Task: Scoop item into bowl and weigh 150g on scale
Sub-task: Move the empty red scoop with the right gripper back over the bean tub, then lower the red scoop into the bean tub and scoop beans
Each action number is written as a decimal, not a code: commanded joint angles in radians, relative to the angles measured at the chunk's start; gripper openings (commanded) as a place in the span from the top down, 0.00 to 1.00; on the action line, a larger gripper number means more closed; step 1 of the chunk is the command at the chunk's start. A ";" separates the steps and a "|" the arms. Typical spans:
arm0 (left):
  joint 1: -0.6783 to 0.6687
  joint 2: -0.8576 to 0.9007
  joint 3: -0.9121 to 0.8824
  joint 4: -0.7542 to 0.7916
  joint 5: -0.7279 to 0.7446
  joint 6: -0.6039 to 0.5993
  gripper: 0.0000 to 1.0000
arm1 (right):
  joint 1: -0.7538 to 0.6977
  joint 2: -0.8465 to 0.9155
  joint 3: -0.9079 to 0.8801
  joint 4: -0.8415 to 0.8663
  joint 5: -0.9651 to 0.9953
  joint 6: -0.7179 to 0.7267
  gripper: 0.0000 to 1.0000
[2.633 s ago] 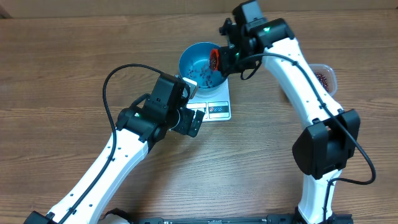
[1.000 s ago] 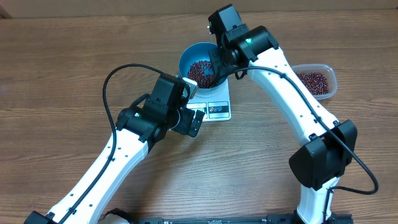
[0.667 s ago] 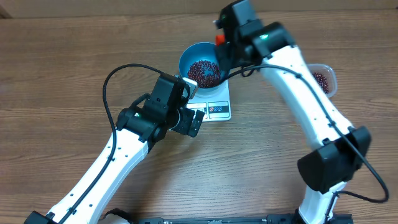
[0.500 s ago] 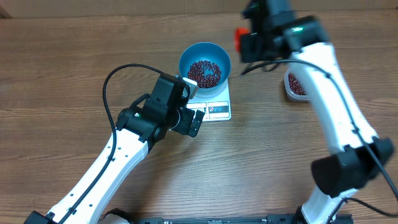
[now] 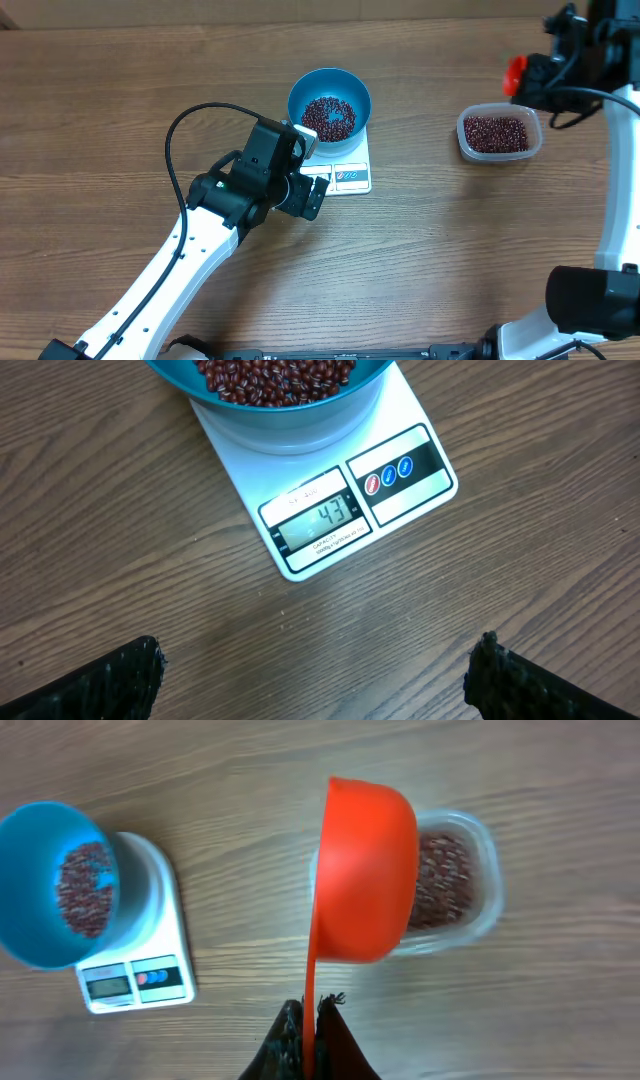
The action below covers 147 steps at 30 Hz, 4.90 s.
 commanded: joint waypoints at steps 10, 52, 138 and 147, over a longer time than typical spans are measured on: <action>-0.008 0.002 -0.003 0.001 -0.003 0.024 0.00 | -0.048 0.025 -0.248 0.113 0.106 -0.086 0.96; -0.008 0.002 -0.003 0.001 -0.003 0.024 0.00 | -0.047 0.031 -0.620 0.551 0.186 -0.119 0.96; -0.008 0.002 -0.003 0.001 -0.003 0.024 0.00 | -0.047 0.031 -0.671 0.537 0.189 -0.164 0.96; -0.008 0.002 -0.003 0.001 -0.003 0.024 0.00 | -0.047 0.031 -0.671 0.549 0.147 -0.164 0.96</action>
